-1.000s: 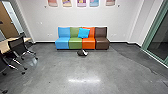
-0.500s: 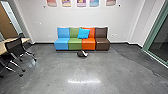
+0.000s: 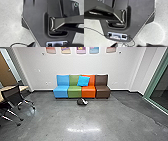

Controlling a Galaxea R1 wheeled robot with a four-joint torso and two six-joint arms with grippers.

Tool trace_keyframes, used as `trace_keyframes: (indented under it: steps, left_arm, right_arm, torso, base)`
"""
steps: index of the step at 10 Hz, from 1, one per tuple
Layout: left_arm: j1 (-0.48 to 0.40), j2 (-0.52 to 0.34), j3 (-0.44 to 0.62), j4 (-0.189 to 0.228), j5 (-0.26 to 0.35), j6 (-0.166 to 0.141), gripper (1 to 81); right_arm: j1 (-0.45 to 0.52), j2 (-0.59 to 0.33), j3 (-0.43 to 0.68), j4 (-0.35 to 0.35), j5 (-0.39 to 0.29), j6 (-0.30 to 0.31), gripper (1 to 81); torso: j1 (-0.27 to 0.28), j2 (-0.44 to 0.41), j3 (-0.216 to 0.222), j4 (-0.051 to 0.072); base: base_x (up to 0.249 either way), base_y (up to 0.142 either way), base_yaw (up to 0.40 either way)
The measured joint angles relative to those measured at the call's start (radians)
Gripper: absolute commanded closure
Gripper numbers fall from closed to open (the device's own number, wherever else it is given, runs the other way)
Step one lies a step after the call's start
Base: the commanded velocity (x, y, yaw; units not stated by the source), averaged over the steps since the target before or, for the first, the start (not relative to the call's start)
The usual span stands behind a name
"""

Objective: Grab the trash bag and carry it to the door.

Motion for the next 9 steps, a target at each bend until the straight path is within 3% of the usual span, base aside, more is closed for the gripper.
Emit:
trace_keyframes:
  steps: [9]
  left_arm:
    - [0.0,-0.003,0.0,0.0,0.0,0.0,1.0]
  right_arm:
    - [0.005,0.003,0.0,0.0,0.001,0.0,1.0]
  torso:
    - [0.0,0.0,0.0,0.0]
  base:
    - [0.137,0.074,0.0]
